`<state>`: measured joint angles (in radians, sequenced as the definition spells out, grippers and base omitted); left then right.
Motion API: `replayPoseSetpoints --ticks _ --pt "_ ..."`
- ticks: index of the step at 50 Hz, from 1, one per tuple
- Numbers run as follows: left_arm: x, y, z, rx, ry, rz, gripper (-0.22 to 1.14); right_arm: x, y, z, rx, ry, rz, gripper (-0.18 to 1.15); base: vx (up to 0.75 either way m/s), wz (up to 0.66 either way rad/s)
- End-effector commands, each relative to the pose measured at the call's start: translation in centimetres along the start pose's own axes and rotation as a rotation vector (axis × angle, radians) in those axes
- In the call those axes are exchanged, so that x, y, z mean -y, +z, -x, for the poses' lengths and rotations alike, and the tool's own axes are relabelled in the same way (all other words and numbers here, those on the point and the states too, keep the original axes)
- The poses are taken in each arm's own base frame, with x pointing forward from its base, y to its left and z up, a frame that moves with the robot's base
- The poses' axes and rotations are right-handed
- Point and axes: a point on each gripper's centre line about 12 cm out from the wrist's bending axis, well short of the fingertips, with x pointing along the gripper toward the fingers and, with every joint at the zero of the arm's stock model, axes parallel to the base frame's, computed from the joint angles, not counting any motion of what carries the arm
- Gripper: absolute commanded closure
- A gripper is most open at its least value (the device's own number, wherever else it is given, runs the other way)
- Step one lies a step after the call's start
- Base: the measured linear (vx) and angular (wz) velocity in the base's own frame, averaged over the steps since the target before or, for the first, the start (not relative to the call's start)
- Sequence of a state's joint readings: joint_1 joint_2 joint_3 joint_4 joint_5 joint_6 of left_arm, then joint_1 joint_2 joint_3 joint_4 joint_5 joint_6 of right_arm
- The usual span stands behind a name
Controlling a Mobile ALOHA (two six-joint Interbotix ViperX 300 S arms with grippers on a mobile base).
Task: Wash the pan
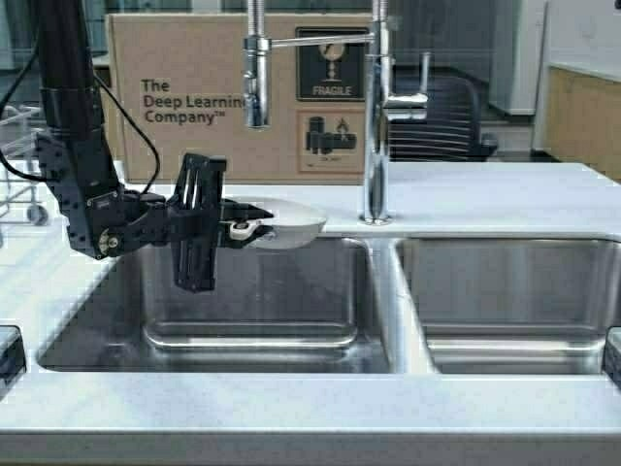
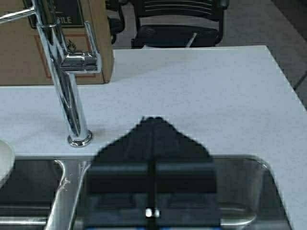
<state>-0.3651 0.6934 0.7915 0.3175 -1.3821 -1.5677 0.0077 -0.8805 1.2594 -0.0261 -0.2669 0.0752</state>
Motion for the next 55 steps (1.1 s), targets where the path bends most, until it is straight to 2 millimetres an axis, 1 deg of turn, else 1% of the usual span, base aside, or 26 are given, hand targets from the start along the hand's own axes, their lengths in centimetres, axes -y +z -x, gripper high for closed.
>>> replayPoseSetpoints --ticks 1,9,15,22,28,30,32,35,38,41,44,45,47,51,55 --pt "2.8 -2.1 0.2 -0.053 -0.086 -0.016 0.89 0.0 0.2 -0.2 0.000 0.002 0.006 0.90 0.13 0.21" --pt "3.3 -4.2 0.9 -0.098 -0.092 -0.013 0.89 0.0 -0.4 -0.9 -0.040 0.000 0.012 0.90 0.11 0.14" --pt "3.5 -5.0 1.5 -0.089 -0.087 -0.008 0.89 0.0 -0.7 -2.3 -0.086 -0.002 0.012 0.90 0.06 0.08" --pt "3.5 -5.1 1.9 -0.068 -0.089 -0.003 0.89 0.0 -0.1 -5.3 -0.124 -0.004 0.007 0.89 0.04 0.04" --pt "3.3 -5.0 2.1 -0.060 -0.090 -0.001 0.89 0.0 0.6 -8.7 -0.144 -0.004 0.004 0.86 0.02 0.02" --pt "3.1 -5.0 2.1 -0.056 -0.086 0.001 0.89 0.0 0.7 -10.1 -0.159 -0.005 0.002 0.81 0.01 0.01" --pt "3.0 -4.9 2.1 -0.055 -0.084 0.001 0.89 0.0 0.7 -11.5 -0.175 -0.006 0.002 0.72 0.01 0.01" --pt "2.7 -5.0 2.1 -0.055 -0.077 0.003 0.89 -0.3 0.4 -13.5 -0.204 0.003 0.008 0.54 0.00 0.00" --pt "2.6 -5.0 2.2 -0.055 -0.072 0.004 0.89 -0.7 0.5 -15.5 -0.228 0.015 0.025 0.32 0.00 0.00" --pt "2.5 -5.0 2.4 -0.055 -0.074 0.006 0.89 -1.5 0.1 -17.4 -0.272 0.042 0.061 0.13 0.00 0.00" --pt "2.4 -5.0 2.4 -0.055 -0.074 0.007 0.89 -2.4 0.2 -19.2 -0.301 0.067 0.100 -0.02 0.00 0.00" --pt "2.4 -5.1 2.5 -0.056 -0.072 0.008 0.89 -2.6 0.2 -19.8 -0.307 0.075 0.109 -0.05 0.00 0.00" --pt "2.4 -5.1 2.5 -0.056 -0.072 0.008 0.89 -3.2 0.2 -20.8 -0.312 0.087 0.123 -0.07 0.00 0.00" --pt "2.3 -5.1 2.7 -0.056 -0.069 0.009 0.89 -3.7 0.6 -22.9 -0.300 0.095 0.129 -0.06 0.00 0.00" --pt "2.2 -5.1 2.8 -0.056 -0.067 0.009 0.89 -3.8 1.0 -24.4 -0.286 0.095 0.129 -0.06 0.00 0.00"
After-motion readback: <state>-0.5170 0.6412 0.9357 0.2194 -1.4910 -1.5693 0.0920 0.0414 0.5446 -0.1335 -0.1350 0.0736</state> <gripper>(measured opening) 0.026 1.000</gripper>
